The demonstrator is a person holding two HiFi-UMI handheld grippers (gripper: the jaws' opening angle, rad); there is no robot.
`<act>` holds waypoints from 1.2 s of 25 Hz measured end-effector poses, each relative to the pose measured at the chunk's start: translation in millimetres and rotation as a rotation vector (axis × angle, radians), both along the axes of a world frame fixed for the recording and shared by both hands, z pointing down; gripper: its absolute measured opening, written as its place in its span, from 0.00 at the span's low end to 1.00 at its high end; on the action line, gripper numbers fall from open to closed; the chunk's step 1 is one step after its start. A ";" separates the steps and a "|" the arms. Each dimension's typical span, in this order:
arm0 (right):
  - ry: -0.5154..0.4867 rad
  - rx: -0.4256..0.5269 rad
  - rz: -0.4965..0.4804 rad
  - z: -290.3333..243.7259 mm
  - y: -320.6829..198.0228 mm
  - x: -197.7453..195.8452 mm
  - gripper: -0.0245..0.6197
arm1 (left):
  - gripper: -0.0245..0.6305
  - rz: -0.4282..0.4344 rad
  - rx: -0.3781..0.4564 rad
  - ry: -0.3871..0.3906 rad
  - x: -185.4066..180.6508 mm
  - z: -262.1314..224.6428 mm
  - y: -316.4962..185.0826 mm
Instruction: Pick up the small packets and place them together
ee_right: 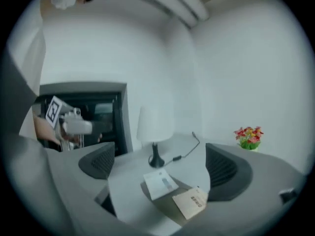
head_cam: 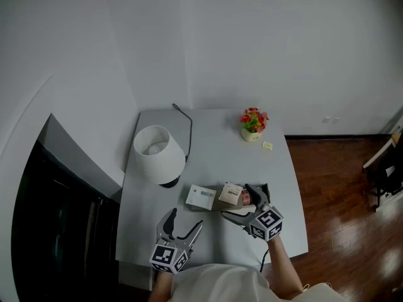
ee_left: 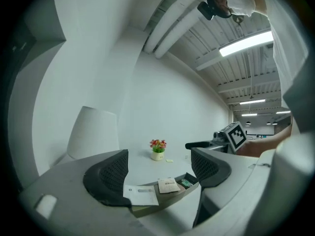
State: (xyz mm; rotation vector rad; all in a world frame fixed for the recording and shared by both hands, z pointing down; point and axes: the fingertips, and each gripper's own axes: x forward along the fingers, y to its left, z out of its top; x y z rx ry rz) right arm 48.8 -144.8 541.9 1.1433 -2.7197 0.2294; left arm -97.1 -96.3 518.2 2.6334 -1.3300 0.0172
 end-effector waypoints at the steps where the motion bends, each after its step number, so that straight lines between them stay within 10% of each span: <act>1: -0.082 0.040 0.045 -13.0 7.9 7.0 0.91 | 0.62 0.017 0.014 -0.005 4.3 -2.4 -1.8; 5: -0.171 0.178 0.228 -27.8 41.4 34.8 0.69 | 0.62 0.071 0.051 -0.013 21.7 -8.0 -4.6; 13: -0.107 0.231 0.358 -44.9 54.4 41.0 0.68 | 0.59 0.099 0.080 -0.021 26.9 -10.4 -5.2; 30: -0.062 0.221 0.301 -47.2 30.9 -1.9 0.68 | 0.59 0.057 0.079 -0.031 0.0 -6.6 -8.2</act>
